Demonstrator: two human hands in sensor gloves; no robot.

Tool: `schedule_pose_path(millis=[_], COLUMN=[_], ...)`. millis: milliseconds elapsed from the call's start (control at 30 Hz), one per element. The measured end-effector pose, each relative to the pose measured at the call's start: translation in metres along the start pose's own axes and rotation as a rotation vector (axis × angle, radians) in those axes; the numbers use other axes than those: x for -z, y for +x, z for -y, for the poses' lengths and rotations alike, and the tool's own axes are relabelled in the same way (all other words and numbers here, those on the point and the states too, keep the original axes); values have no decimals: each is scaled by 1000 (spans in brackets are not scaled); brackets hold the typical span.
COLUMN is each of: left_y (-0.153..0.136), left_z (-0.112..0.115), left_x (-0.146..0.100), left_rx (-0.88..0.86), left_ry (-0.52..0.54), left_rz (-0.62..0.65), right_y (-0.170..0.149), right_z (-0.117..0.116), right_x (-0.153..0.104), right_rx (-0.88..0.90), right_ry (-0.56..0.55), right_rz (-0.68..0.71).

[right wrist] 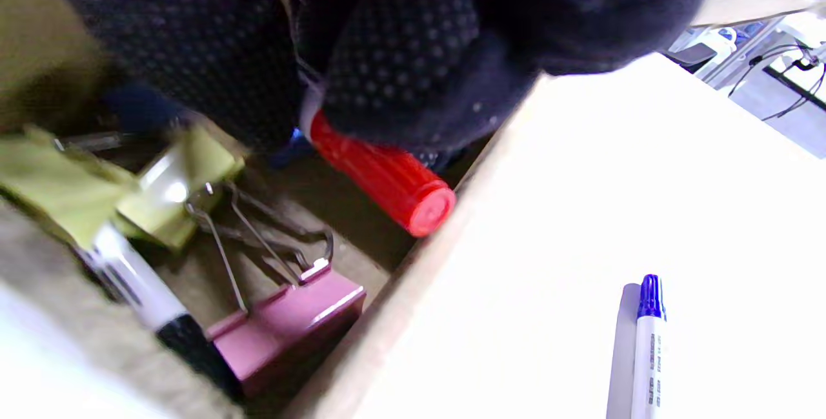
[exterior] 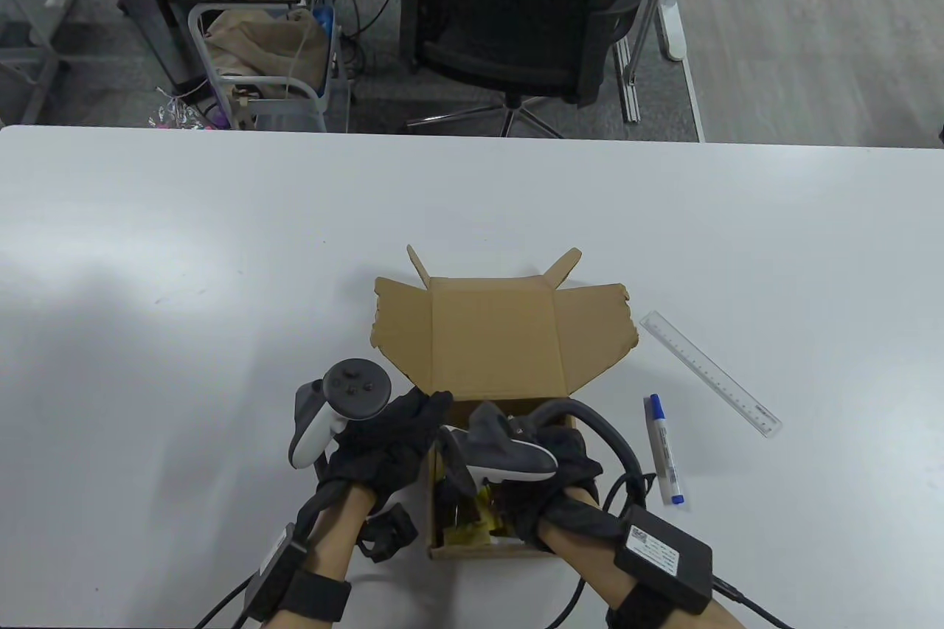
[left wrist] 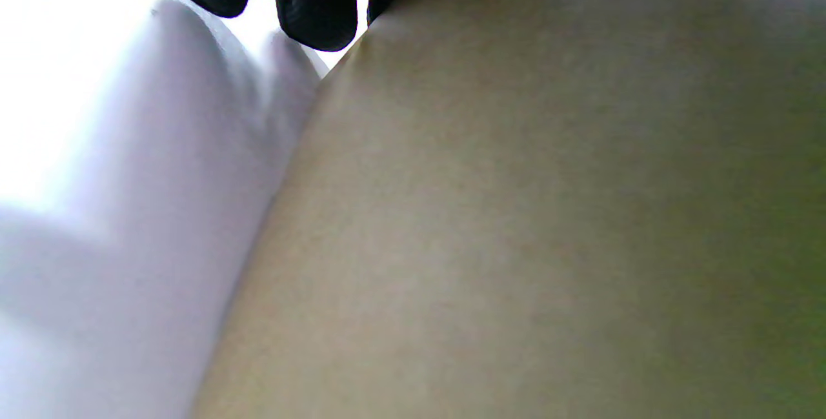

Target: Open four flaps of mailer box and unpack office supplies

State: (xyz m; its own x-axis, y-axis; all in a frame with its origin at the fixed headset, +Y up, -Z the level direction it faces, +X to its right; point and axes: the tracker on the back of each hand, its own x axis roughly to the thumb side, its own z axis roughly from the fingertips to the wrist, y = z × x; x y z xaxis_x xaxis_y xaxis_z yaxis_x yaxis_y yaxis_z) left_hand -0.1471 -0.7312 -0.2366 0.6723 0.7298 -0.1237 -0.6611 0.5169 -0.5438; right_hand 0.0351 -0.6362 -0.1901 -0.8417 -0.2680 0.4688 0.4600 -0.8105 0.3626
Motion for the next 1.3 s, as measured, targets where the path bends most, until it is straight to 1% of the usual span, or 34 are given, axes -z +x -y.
schedule_pose_path(millis=[33,100,200,233,267,333,367,433,500,567,600,633,667,767,833,1033,1300], left_y=[0,0,0,0,0,0,0,0,0,0,-1,-1,-1,-1,-1,-2,-2], left_z=[0,0,0,-1,-1,-1,-1,-1,-1,-1,-1,-1,-1,-1,-1,-1,-2], left_x=[0,0,0,0,0,0,0,0,0,0,0,0,0,0,-1,-1,-1], left_rx=[0,-2,-3,-4,-6,-8,-9,-11,-14,-15,-15,-16,-17,-18,-21,-18,-18], left_ry=[1,2,2,0,-1,0,0,-1,0,2,3,3,2,3,6,4,1], left_rz=[0,-1,-1,-2,-2,-3,-3,-3,-5,-6,-6,-6,-6,-5,-4,-3,-1], right_y=[-7,-29,-63,-79,-96,-123,-136,-158,-177,-187,-193,-195,-199,-205,-207,-210,-208], right_z=[3,7,7,4,0,-11,-19,-36,-62,-81,-96,-103,-115,-134,-144,-167,-180], right_x=[-7,-26,-51,-60,-69,-81,-85,-88,-82,-73,-65,-62,-56,-44,-37,-20,-6], right_rx=[36,138,285,345,400,477,511,559,585,589,599,603,606,617,619,608,529], right_ry=[-29,-126,-265,-322,-357,-414,-419,-405,-351,-291,-237,-209,-173,-93,-44,49,99], right_rz=[-3,-14,-52,-81,-133,-237,-297,-394,-513,-551,-560,-567,-574,-592,-600,-644,-677])
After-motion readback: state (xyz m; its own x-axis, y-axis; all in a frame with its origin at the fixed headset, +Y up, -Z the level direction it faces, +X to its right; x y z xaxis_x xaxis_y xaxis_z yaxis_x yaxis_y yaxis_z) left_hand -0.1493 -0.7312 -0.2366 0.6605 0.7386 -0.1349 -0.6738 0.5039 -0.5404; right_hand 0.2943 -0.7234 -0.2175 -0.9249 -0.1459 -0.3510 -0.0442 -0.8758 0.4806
